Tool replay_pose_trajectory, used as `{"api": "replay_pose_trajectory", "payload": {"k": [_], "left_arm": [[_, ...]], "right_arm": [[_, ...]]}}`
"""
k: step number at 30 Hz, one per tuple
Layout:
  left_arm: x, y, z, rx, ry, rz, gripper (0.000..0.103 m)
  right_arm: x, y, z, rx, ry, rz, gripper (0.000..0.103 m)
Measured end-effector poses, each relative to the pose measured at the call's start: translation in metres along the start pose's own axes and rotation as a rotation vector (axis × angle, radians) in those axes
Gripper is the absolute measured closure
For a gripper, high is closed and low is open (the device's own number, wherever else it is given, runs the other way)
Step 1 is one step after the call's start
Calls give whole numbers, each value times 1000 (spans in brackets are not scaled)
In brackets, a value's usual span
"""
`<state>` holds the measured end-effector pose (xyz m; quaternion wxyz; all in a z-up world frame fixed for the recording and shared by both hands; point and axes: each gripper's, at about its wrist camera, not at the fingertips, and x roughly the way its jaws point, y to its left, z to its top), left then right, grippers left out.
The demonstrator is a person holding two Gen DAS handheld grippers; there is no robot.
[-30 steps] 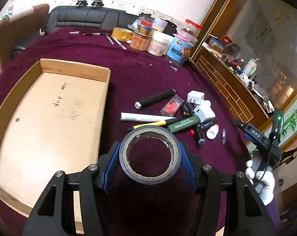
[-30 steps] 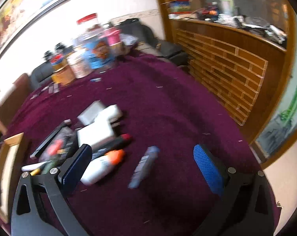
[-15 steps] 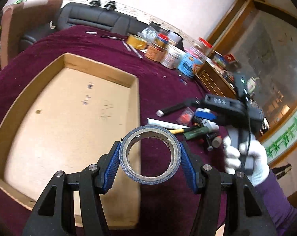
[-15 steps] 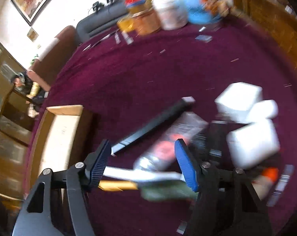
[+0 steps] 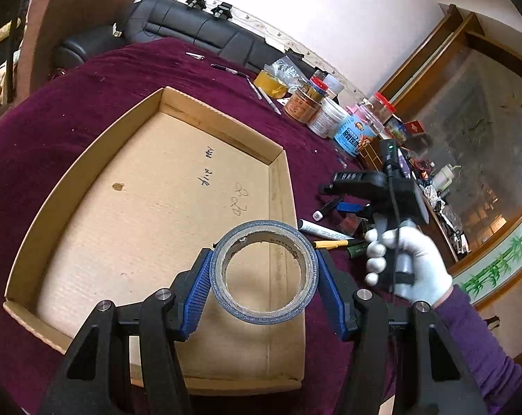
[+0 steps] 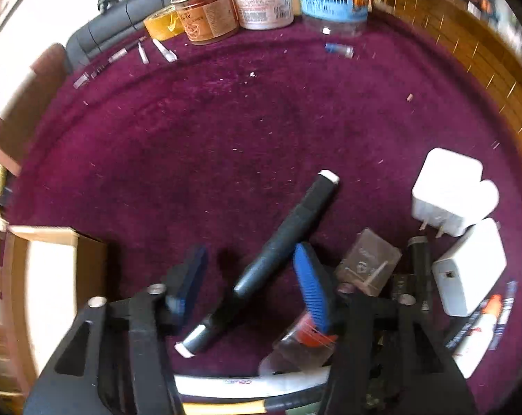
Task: Organize rigid objects
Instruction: 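Lift the tape roll with the left tool while the right tool grasps the black marker, then carry tape roll and black marker into the cardboard box and open both tools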
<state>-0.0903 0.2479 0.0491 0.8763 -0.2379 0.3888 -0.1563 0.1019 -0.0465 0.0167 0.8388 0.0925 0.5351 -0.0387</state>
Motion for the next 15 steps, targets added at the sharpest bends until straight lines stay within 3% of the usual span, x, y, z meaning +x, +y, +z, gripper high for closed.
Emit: {"api": "replay_pose_trajectory", "payload": {"k": [2, 3, 6, 15], "left_arm": [[-5, 2, 0, -3, -8, 0, 51], [-8, 1, -1, -1, -14, 2, 51], [-13, 0, 0, 7, -20, 8, 51], [-16, -5, 19, 13, -27, 15, 51]], "right_arm": [[-3, -1, -2, -21, -17, -25, 82], [-7, -7, -3, -3, -20, 14, 90], [-13, -24, -4, 57, -18, 141, 91], [-71, -13, -20, 29, -77, 386, 91]]}}
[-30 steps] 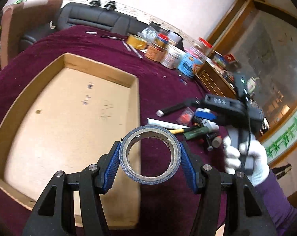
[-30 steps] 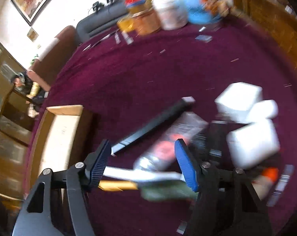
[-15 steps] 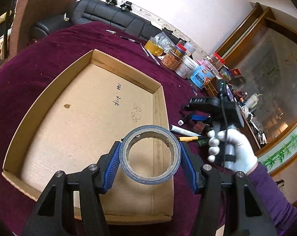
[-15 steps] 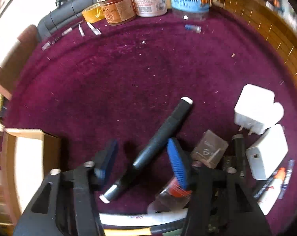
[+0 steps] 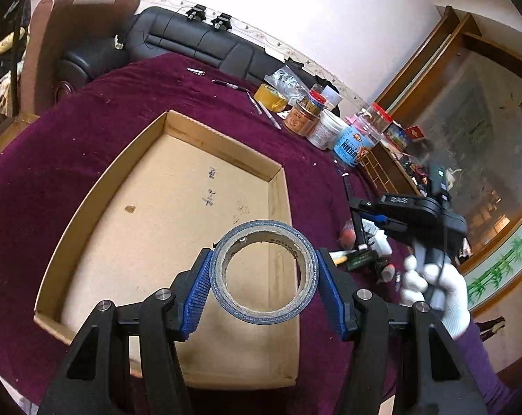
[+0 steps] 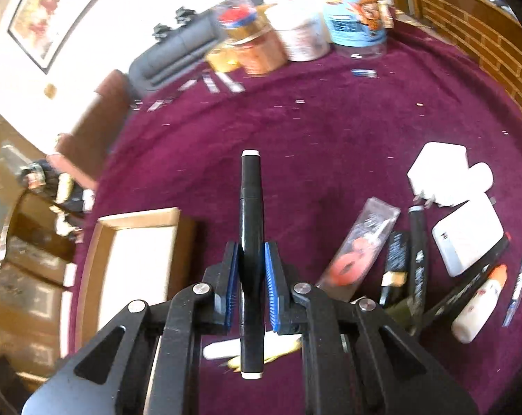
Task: Organize rigid objects
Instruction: 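Carry tape roll and black marker into the cardboard box and open both tools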
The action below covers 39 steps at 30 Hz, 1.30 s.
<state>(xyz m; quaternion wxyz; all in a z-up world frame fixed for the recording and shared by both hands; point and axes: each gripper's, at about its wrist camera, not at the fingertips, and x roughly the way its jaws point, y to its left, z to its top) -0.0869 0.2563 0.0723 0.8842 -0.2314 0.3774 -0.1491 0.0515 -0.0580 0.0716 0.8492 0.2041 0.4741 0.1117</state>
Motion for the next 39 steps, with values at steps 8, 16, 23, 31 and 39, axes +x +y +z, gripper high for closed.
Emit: {"api": "replay_pose_trajectory", "payload": {"k": [8, 16, 23, 31, 39], "left_arm": [[45, 17, 43, -35, 55, 50, 51], [93, 34, 68, -54, 104, 118, 51], [126, 40, 78, -57, 130, 137, 51], [141, 50, 78, -120, 141, 104, 46], [139, 54, 80, -156, 119, 112, 37]], "right_arm": [[29, 46, -14, -3, 126, 194, 90], [71, 80, -25, -9, 186, 196, 90], [84, 84, -30, -13, 191, 128, 90], [83, 88, -28, -47, 159, 29, 89], [64, 85, -24, -74, 93, 13, 88]]}}
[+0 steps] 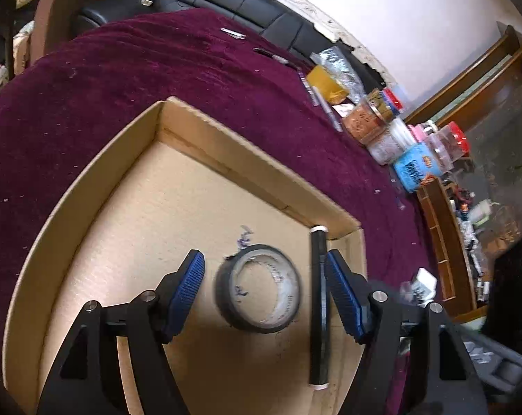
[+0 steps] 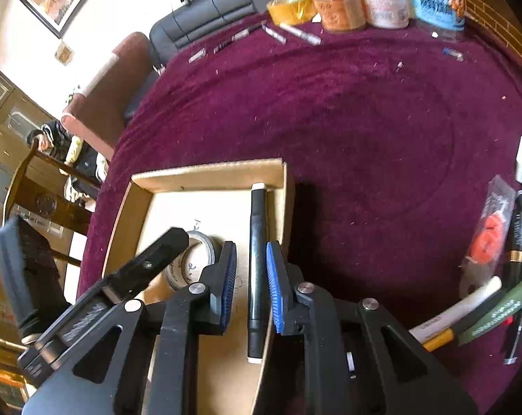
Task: Organize rigid objects
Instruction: 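Carry tape roll and black marker into the cardboard box and open both tools, then move the left tool to the white marker and grasp it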
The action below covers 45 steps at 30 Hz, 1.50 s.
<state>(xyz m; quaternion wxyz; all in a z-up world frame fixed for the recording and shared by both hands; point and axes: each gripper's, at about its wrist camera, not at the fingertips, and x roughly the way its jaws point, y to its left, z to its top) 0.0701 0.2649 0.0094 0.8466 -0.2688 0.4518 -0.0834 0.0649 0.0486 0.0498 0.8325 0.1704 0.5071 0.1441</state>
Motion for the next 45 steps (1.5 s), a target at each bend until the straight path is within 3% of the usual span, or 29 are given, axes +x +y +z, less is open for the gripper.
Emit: {"api": "replay_pose_trajectory", "payload": {"k": [10, 14, 19, 22, 24, 25, 27, 34, 38, 40, 43, 45], "left_arm": [[-28, 27, -20, -73, -72, 42, 37], [-42, 35, -29, -98, -111, 91, 36], [-51, 35, -24, -130, -115, 67, 35], [-79, 5, -33, -32, -171, 53, 35], [-93, -25, -44, 65, -181, 58, 30], [-96, -37, -48, 103, -171, 59, 26], [-94, -65, -61, 186, -124, 62, 19], [-36, -149, -111, 406, 126, 43, 19], [-3, -176, -118, 495, 166, 118, 19], [12, -185, -118, 537, 153, 164, 19], [35, -190, -118, 592, 125, 245, 19], [54, -193, -122, 615, 152, 258, 24]], "right_arm": [[-63, -32, -44, -15, -97, -30, 88], [-86, -74, -71, 65, -102, -16, 88], [-120, -123, -97, 119, -157, -56, 88], [-144, -154, -104, 155, -223, -109, 84], [-152, -177, -104, 192, -258, -138, 66], [-155, -187, -103, 211, -272, -143, 63], [-156, -205, -96, 241, -307, -154, 63], [-152, -242, -61, 225, -426, -280, 63], [-142, -263, -65, 273, -414, -247, 63], [-132, -276, -68, 330, -353, -210, 63], [-137, -285, -71, 361, -375, -166, 59], [-136, -285, -71, 356, -369, -155, 57]]}}
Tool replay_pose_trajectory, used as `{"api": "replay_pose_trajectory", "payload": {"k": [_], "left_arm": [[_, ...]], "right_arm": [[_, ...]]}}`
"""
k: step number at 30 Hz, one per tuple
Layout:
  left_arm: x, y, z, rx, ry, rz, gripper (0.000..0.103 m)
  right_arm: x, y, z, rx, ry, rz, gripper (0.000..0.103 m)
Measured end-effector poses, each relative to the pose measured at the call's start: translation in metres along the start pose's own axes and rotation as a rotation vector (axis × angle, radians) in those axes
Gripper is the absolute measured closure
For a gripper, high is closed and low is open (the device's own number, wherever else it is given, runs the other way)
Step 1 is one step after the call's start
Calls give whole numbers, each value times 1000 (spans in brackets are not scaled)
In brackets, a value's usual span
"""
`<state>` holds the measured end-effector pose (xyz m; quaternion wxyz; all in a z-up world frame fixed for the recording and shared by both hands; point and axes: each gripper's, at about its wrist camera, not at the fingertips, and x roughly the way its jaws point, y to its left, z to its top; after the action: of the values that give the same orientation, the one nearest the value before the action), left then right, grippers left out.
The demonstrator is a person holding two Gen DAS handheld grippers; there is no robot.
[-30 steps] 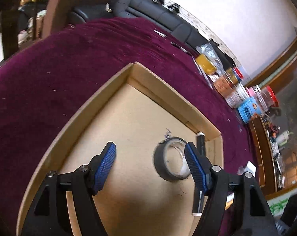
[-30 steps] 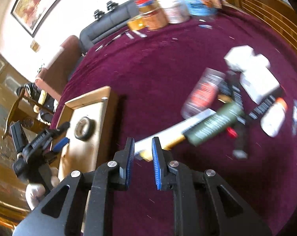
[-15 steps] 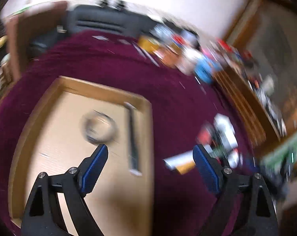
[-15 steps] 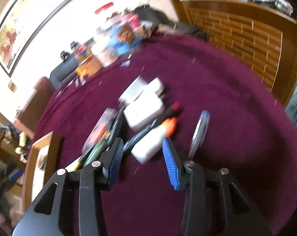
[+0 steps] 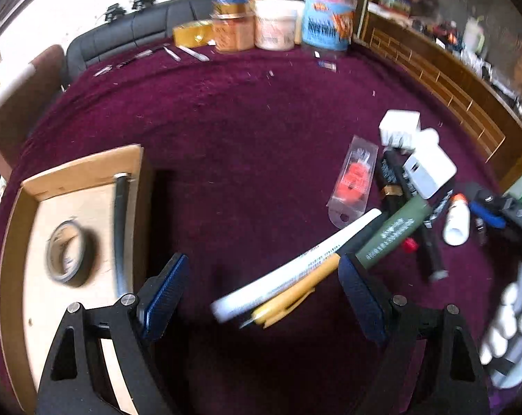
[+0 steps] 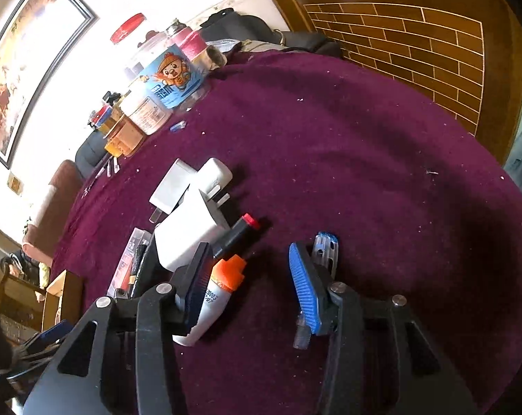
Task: Organize rigid objects
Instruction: 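Move the left tool to the white marker and grasp it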
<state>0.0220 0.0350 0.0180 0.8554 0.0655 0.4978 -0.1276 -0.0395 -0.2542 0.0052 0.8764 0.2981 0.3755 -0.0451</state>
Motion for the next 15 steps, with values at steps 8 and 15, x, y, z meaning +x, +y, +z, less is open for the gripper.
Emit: {"api": "replay_pose_trajectory", "payload": {"k": [8, 15], "left_arm": [[-19, -24, -37, 75, 44, -181, 72], [-34, 4, -35, -17, -7, -159, 72]], "right_arm": [[3, 9, -3, -54, 14, -1, 52], [3, 10, -3, -62, 17, 2, 49]]}}
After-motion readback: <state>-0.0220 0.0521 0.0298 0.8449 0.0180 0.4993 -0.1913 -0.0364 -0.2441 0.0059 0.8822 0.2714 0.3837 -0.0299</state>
